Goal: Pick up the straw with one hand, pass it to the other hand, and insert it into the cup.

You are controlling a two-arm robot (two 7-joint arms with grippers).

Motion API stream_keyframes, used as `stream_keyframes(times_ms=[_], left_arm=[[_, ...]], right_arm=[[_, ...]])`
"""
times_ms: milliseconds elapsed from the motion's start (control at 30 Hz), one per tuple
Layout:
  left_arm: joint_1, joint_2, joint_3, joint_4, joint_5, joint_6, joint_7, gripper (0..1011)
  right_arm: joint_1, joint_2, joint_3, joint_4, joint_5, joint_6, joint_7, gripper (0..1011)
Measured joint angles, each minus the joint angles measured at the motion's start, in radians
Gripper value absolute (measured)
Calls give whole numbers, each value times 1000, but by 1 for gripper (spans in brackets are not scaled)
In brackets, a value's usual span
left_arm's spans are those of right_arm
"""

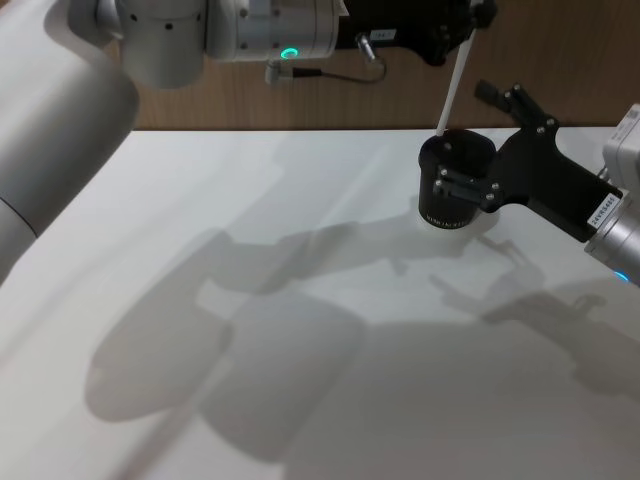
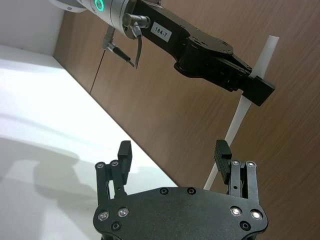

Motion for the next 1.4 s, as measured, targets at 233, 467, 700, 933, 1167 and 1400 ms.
stream_keyframes(times_ms=[233, 467, 700, 933, 1167, 1400], left_arm=[[3, -9, 1, 11, 9, -2, 6, 5], [4, -20, 1, 28, 15, -6, 7, 5], [5, -36, -2, 58, 18, -16, 2, 5], [4, -52, -9, 85, 21, -31, -3, 4], [2, -64, -14, 107, 28, -42, -3, 5], [2, -71, -15, 121, 35, -44, -4, 5]], right_arm=[[0, 0, 0, 0, 0, 0, 0, 1001], [0, 0, 0, 0, 0, 0, 0, 1001], [0, 0, 0, 0, 0, 0, 0, 1001], [0, 0, 0, 0, 0, 0, 0, 1001], [0, 0, 0, 0, 0, 0, 0, 1001], [0, 0, 0, 0, 0, 0, 0, 1001]])
